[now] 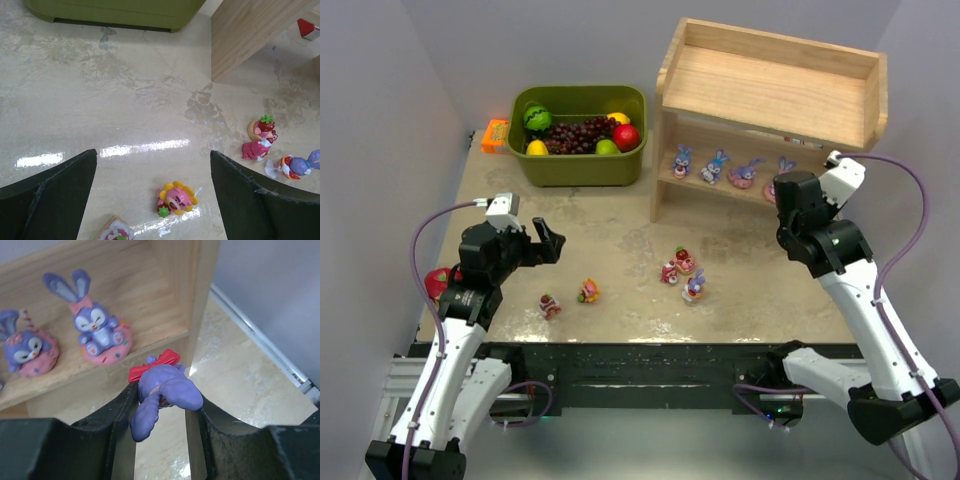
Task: Place and organize the plastic toys onto the shelf
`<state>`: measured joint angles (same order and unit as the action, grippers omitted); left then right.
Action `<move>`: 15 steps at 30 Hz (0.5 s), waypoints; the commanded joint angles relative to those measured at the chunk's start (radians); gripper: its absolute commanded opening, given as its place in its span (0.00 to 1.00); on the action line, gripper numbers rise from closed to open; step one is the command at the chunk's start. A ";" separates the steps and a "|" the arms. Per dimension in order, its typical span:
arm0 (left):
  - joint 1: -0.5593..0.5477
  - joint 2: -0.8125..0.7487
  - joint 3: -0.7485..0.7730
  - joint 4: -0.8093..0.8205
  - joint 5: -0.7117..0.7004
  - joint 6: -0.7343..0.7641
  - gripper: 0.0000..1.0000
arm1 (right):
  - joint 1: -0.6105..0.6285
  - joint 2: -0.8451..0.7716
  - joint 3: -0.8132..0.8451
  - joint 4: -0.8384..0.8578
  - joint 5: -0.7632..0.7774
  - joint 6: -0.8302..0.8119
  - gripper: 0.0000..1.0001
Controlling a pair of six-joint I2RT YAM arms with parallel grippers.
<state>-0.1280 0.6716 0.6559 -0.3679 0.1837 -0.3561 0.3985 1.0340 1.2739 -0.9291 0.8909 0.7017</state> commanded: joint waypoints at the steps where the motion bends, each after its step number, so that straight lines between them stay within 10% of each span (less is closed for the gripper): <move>1: -0.009 -0.014 -0.015 0.021 0.020 0.002 0.99 | -0.088 0.017 0.062 0.031 -0.058 -0.100 0.00; 15: -0.010 -0.023 -0.016 0.015 0.008 0.002 1.00 | -0.194 0.121 0.041 0.156 -0.135 -0.102 0.00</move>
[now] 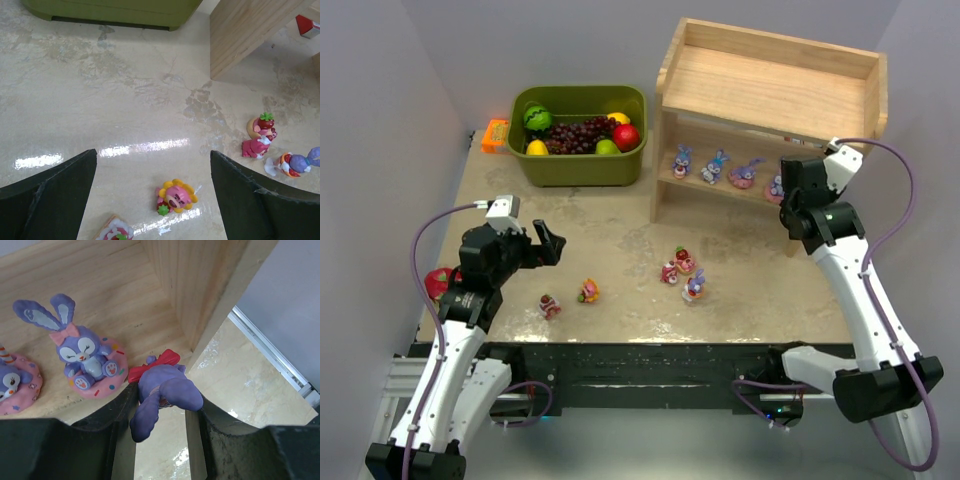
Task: Place and organize the plastic toys onto the shelf
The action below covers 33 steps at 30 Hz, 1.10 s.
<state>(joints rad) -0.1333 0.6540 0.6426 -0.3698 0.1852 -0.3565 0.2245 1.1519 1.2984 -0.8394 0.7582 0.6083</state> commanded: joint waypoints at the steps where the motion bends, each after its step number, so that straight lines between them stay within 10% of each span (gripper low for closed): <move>1: -0.005 -0.005 -0.004 0.017 0.007 0.002 0.99 | -0.028 0.015 0.019 0.068 -0.002 -0.007 0.00; 33: -0.006 0.004 -0.004 0.017 0.005 0.001 0.99 | -0.062 -0.034 -0.119 0.233 0.015 0.050 0.09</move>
<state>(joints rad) -0.1333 0.6582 0.6426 -0.3698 0.1852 -0.3565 0.1677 1.1275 1.1854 -0.6888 0.7403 0.6292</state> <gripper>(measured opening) 0.994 0.386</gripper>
